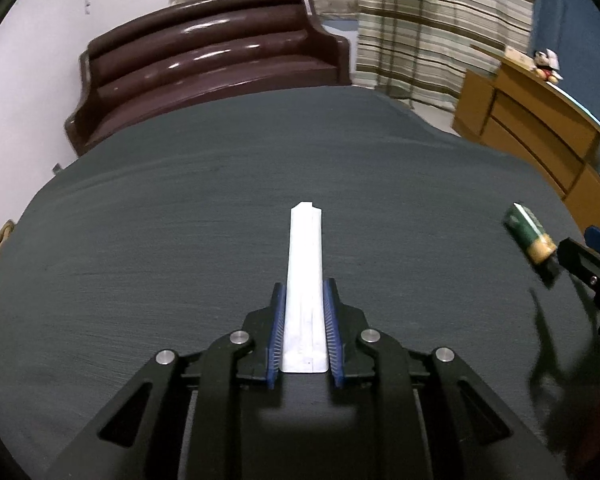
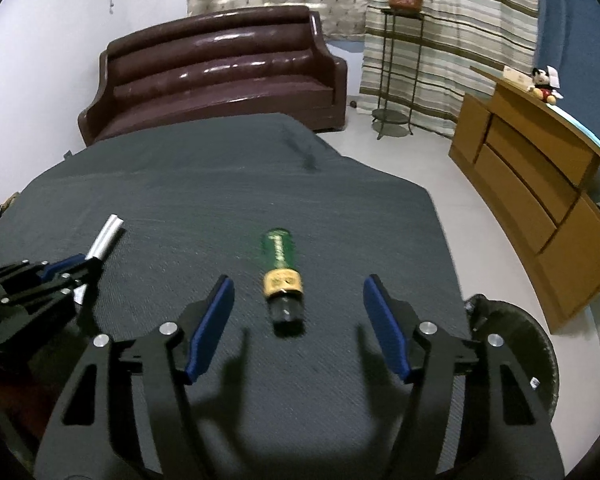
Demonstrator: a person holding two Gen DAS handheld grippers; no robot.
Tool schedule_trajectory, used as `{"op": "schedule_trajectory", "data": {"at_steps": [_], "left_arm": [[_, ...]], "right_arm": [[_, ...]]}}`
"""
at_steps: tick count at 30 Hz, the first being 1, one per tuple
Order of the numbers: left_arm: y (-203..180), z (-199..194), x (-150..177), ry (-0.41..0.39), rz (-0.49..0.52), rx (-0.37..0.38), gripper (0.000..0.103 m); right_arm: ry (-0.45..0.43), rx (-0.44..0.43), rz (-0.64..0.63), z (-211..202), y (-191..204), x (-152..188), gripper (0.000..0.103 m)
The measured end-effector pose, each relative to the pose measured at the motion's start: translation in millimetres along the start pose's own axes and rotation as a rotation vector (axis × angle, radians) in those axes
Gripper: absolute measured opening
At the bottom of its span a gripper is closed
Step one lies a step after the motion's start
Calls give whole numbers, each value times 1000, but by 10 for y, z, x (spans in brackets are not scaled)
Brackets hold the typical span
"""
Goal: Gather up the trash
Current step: 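Grasp the green-and-gold bottle with the right tool while the left tool holds the strip, then carry the white strip and green bottle over the black bin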
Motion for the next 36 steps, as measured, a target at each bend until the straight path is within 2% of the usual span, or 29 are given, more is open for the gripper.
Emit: {"op": "schedule_trajectory", "data": {"at_steps": [5,9,16,27,36], "left_arm": [[189,29,-23,6,-30,-43,20],[230,42,-9,11,-46,-49,20],[226,61,-14,8,-49,-40,21],[229,59,-12,7,-43,-54,21],[171,-30,38,-21,-37,-75,21]], "right_arm": [[43,15,-8,170,58,-33,56],[70,26,-16,269,109,-27,51],[110,38,-27,352,146,46,24],[107,30,-24,297,146,87,23],[75,7,2,73,125,146,23]]}}
Point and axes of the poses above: each gripper's, at about its wrist camera, not at the fingertips, and z roughly the way its jaws point, y to its left, x to its underside, the point moved 4 cm from there along z, roughly the way its jaws point, and after that the axes turned 9 degrees about z, right-handed, at the moved point
